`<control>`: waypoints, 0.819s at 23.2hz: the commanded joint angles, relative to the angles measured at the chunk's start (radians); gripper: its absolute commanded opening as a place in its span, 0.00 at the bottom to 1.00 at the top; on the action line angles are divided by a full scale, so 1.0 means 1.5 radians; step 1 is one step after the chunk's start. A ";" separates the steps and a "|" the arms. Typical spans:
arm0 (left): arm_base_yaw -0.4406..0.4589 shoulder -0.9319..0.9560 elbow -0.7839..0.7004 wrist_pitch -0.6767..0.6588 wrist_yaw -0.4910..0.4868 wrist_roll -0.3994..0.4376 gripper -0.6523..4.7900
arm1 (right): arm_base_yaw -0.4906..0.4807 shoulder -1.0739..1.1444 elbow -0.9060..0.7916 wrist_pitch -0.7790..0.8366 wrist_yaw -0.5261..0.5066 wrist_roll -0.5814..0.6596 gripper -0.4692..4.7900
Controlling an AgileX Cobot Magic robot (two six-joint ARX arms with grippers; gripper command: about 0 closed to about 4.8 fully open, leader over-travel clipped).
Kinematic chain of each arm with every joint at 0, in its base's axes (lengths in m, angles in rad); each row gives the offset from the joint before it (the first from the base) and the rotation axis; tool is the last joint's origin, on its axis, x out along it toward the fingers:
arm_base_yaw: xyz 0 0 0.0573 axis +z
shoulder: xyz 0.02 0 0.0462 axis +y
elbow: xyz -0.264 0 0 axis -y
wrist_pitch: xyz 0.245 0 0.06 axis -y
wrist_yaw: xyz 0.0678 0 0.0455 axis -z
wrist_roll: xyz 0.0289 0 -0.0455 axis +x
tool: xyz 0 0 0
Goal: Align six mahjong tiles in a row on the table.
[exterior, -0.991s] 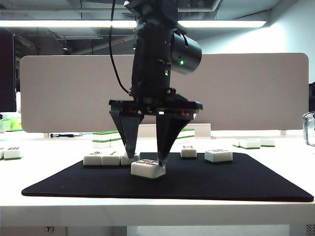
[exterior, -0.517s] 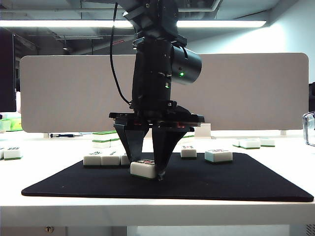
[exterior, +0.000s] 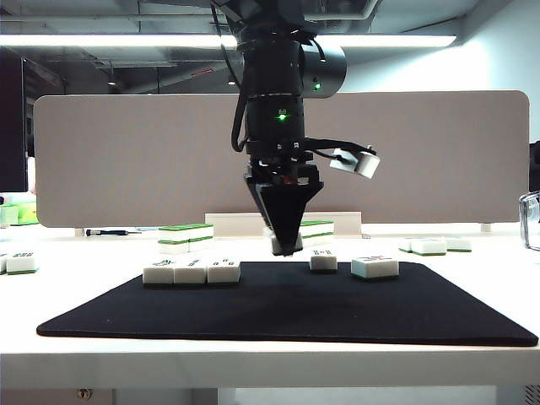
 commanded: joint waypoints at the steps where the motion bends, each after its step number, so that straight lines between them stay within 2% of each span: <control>1: 0.006 0.003 0.003 0.007 0.002 0.051 0.50 | 0.001 -0.008 0.002 0.011 0.001 -0.002 0.09; 4: 0.033 0.013 0.002 -0.012 0.034 0.099 0.51 | 0.001 -0.008 0.002 0.011 0.001 -0.003 0.09; 6: 0.045 0.017 0.002 -0.013 0.036 0.103 0.51 | 0.001 -0.008 0.002 0.011 0.001 -0.002 0.09; 9: 0.074 0.020 0.002 -0.017 0.077 0.103 0.50 | 0.001 -0.008 0.002 0.012 0.001 -0.002 0.09; 11: 0.086 0.022 0.002 -0.018 0.092 0.124 0.51 | 0.001 -0.008 0.002 0.012 0.001 -0.002 0.09; 13: 0.089 0.022 0.002 -0.017 0.096 0.143 0.51 | 0.001 -0.008 0.002 0.012 0.001 -0.003 0.09; 19: 0.089 0.038 0.002 -0.012 0.096 0.142 0.51 | 0.001 -0.008 0.002 0.029 0.000 -0.002 0.09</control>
